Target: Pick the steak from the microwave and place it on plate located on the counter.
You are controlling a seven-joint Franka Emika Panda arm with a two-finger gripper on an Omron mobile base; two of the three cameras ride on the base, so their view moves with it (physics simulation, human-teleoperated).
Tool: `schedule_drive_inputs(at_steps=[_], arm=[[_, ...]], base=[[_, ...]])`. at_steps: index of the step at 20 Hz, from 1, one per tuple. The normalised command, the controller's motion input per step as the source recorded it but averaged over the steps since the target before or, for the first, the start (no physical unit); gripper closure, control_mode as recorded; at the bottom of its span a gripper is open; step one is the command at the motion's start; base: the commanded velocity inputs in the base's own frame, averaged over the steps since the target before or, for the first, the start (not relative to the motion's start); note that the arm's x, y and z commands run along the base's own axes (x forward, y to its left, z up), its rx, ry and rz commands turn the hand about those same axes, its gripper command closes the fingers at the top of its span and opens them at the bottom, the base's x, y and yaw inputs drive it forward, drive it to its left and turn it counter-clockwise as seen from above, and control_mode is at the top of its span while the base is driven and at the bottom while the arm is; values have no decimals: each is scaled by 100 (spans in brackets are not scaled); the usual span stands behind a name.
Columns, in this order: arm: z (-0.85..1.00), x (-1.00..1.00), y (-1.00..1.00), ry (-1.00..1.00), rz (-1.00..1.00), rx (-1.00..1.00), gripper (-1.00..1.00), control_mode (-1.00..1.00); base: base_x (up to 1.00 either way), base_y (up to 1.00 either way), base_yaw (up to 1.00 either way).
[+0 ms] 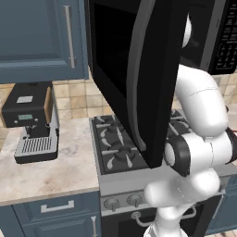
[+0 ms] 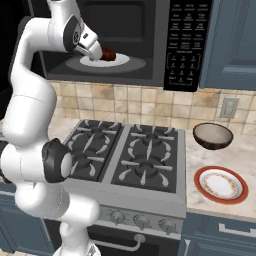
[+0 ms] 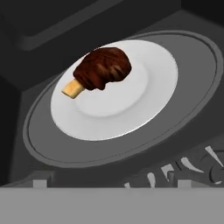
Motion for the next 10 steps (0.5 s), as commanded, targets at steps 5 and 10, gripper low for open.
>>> schedule_drive_inputs(at_steps=[5, 10], arm=[[-1, 33, 6, -7, 0, 0, -100, -100], [-3, 49, 8, 4, 0, 0, -100, -100]], base=[[0, 0, 0], [0, 0, 0]])
